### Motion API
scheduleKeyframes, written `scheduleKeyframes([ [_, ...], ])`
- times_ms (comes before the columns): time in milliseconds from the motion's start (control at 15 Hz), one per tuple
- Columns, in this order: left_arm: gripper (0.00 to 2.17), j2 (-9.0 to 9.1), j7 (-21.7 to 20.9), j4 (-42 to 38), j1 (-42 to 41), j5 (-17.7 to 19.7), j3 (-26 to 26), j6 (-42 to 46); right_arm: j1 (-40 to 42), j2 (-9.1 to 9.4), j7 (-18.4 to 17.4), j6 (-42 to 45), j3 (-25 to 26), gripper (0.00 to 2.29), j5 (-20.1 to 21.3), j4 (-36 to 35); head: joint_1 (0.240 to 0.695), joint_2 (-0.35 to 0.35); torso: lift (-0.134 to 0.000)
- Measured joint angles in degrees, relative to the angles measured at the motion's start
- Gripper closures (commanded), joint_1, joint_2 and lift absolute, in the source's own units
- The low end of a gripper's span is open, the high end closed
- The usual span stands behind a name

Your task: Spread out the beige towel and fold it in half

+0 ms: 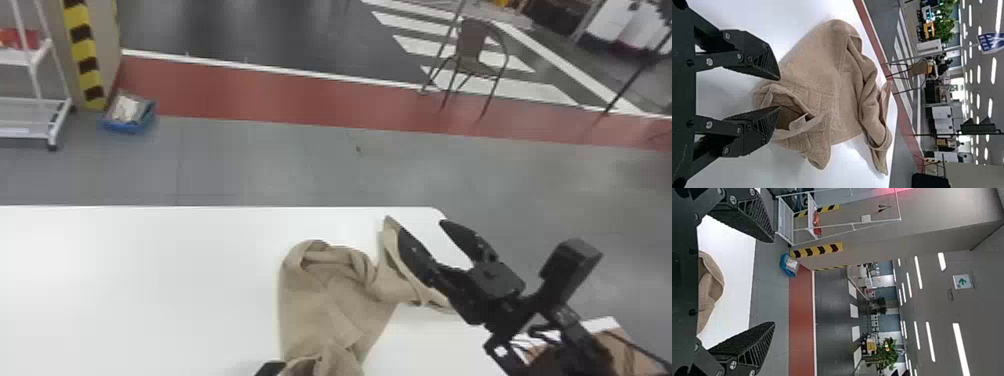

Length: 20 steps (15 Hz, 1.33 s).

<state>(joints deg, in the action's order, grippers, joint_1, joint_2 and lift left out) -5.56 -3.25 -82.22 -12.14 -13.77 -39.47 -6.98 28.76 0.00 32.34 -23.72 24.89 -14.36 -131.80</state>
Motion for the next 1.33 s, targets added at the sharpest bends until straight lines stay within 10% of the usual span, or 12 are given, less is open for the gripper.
scheduleKeyframes([
  [333,0.95,-0.59,0.1,-2.2,-0.3,-0.2,-1.0,-4.3,-0.7,0.0,-0.5,0.0,-0.3,0.15,0.2,0.5,0.695,-0.35,0.0],
  [533,0.45,-0.63,0.7,-2.5,-0.5,-0.2,-1.2,-5.1,-0.7,0.0,-0.5,0.0,-0.5,0.15,0.2,0.7,0.695,-0.35,0.0],
  [1333,0.6,-0.77,0.8,-3.2,-1.9,-2.2,-2.7,-5.4,1.1,0.0,0.2,1.0,-0.5,0.15,-1.1,0.4,0.695,-0.35,0.0],
])
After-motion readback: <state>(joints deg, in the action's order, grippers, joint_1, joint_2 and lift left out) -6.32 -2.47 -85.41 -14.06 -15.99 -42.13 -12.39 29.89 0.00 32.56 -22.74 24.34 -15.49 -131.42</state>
